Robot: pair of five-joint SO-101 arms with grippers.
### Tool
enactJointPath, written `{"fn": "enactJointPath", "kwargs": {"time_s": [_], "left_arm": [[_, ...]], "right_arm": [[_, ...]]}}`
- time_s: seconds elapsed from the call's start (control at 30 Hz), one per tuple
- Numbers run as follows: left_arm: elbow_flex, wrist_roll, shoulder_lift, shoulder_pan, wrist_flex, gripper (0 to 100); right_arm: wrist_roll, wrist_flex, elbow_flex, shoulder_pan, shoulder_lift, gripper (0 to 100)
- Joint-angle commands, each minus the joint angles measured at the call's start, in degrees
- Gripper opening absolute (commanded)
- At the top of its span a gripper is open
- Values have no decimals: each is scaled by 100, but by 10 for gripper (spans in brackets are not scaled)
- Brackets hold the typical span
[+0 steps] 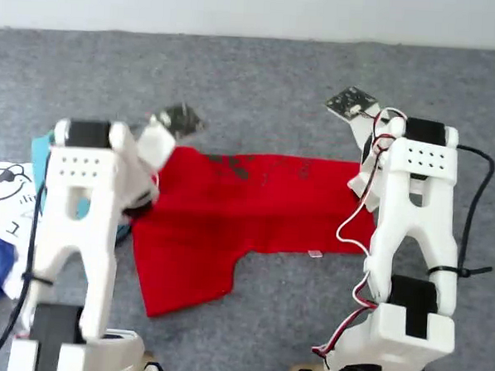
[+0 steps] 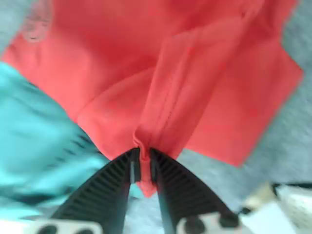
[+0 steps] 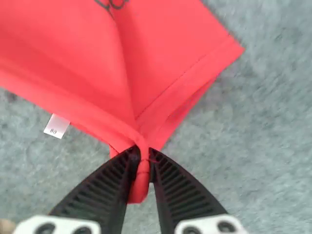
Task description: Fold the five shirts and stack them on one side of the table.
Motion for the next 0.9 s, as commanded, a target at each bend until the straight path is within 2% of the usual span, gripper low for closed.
{"fn": "enactJointPath", "kwargs": {"time_s": [0.0, 0.27, 0.67, 0.87], "left_arm": [[910, 0, -695, 53, 141, 15], [2088, 9, -958, 44, -26, 16], [2202, 26, -958, 53, 9, 20], [2457, 26, -958, 53, -18, 63]], "right_arm": [[44, 233, -255, 189, 75, 12], [62, 277, -264, 233, 418, 12], [62, -136, -281, 453, 488, 15], [62, -127, -290, 514, 567, 15]]}}
